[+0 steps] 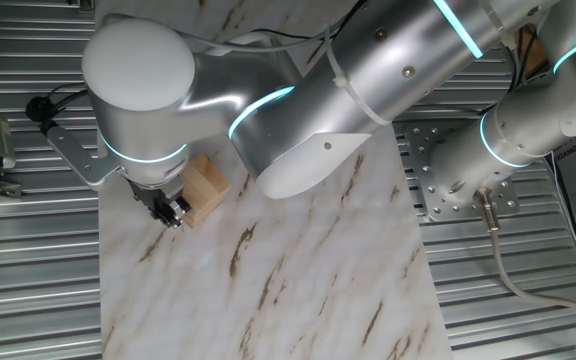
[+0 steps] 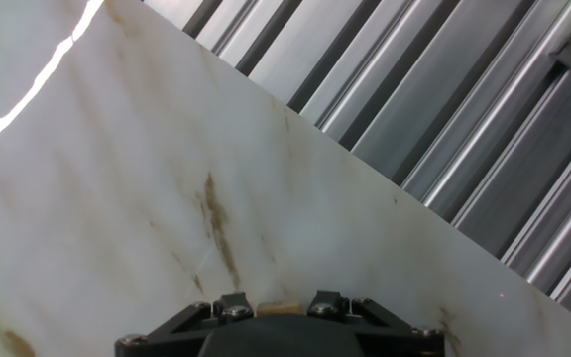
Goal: Play Jenga
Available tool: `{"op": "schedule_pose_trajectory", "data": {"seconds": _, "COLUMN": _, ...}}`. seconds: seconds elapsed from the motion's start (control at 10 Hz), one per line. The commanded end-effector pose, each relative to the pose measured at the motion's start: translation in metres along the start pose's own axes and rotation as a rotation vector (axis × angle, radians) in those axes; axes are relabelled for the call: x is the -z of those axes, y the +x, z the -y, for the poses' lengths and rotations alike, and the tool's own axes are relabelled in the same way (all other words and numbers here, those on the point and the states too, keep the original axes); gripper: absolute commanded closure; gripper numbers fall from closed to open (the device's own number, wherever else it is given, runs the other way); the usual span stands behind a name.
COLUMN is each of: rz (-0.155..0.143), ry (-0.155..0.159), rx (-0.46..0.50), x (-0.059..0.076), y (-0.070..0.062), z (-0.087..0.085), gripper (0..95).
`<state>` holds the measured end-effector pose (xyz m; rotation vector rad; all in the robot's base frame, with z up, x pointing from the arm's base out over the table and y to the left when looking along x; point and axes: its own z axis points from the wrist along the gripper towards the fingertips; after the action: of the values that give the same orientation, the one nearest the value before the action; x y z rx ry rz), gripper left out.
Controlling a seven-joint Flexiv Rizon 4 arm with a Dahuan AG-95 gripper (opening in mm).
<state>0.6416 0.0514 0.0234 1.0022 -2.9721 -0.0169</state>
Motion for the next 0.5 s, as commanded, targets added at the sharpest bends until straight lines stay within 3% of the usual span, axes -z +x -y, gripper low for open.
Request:
{"op": "schedule_pose_trajectory", "data": {"seconds": 0.1, "rz": 0.0, "ry": 0.001, "rx": -0.001, "x": -0.0001, "y": 0.0, "z": 0.0, "gripper": 57.0}}
{"op": "schedule_pose_trajectory", "data": {"seconds": 0.5, "rz": 0.003, "ry": 0.002, "rx": -0.002, "x": -0.0001, "y": 0.0, "z": 0.0, "gripper": 57.0}}
